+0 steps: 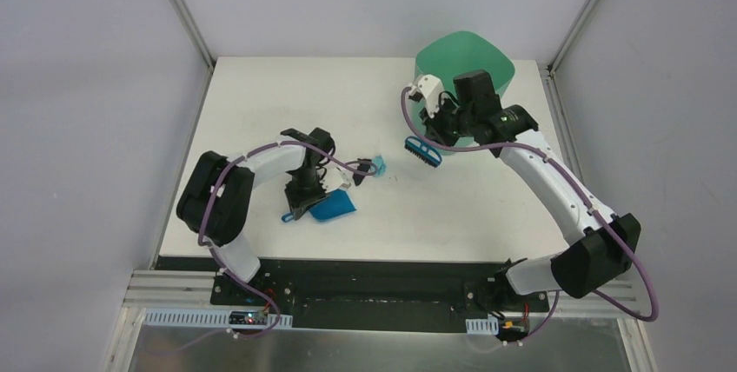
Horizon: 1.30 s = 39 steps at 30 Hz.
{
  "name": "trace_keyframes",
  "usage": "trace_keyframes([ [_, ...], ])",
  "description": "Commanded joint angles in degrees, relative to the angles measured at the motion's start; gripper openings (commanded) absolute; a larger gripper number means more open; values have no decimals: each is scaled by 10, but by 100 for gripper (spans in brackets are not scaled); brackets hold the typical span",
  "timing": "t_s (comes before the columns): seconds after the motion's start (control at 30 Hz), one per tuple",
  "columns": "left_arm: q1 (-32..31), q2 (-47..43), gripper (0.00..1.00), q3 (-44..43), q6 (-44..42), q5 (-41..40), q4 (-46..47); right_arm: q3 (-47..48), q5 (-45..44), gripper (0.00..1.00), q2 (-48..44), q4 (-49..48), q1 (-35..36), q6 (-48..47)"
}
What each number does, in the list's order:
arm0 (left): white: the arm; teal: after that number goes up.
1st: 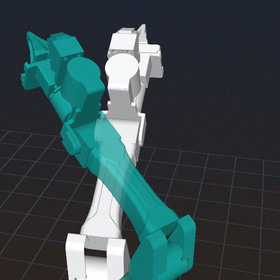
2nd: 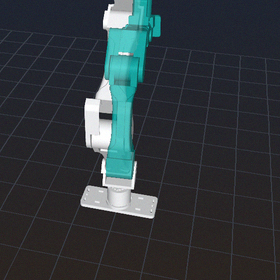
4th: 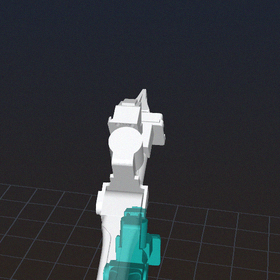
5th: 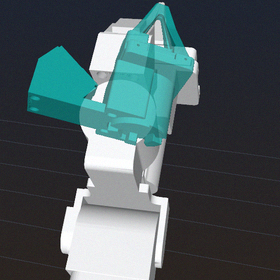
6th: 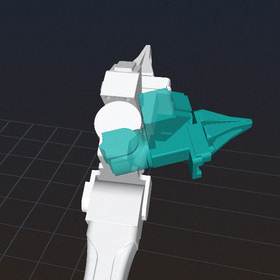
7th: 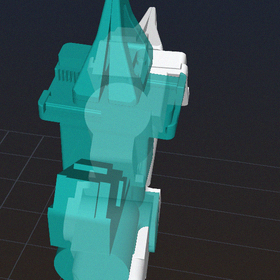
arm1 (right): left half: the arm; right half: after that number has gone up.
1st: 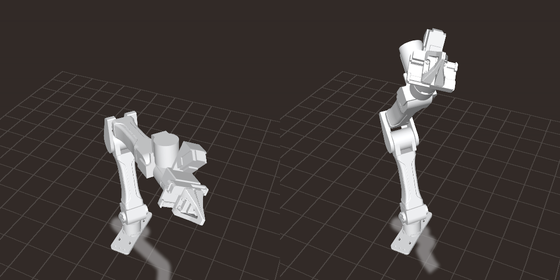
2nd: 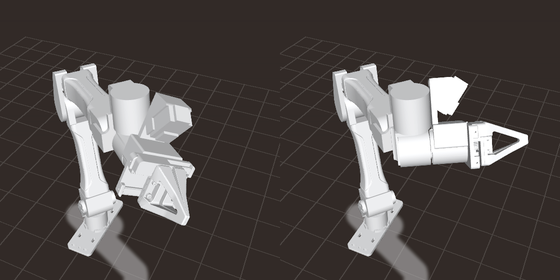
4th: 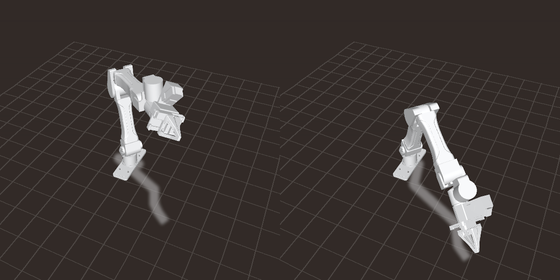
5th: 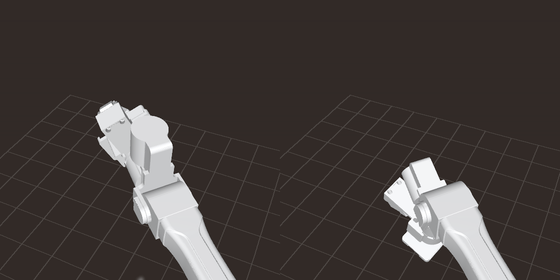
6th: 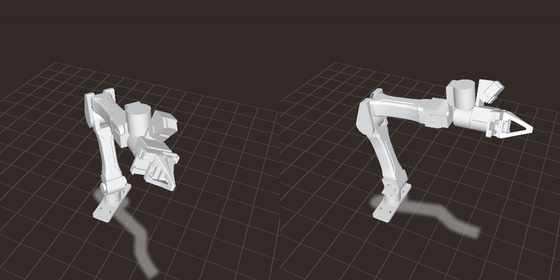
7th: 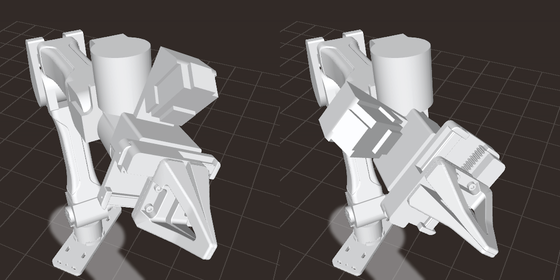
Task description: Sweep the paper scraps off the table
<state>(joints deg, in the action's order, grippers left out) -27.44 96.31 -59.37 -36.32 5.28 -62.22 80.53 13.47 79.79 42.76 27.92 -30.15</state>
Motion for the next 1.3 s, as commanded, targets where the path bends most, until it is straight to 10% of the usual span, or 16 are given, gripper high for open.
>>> trace_keyframes([
  [0.0, -4, -8, 10, 2, 18, 3, 70, -30, 44, 0, -22, -8, 2, 82],
  [0.37, -4, -120, 31, 85, -20, 5, 135, -71, 94, 0, 10, -90, -4, 176],
  [0.53, 2, -217, 68, 155, -57, 34, 158, -71, 101, 0, 3, -86, -5, 177],
  [1.27, 110, -272, 49, 266, -128, 98, 257, -72, 128, 0, 8, -86, -16, 176],
])
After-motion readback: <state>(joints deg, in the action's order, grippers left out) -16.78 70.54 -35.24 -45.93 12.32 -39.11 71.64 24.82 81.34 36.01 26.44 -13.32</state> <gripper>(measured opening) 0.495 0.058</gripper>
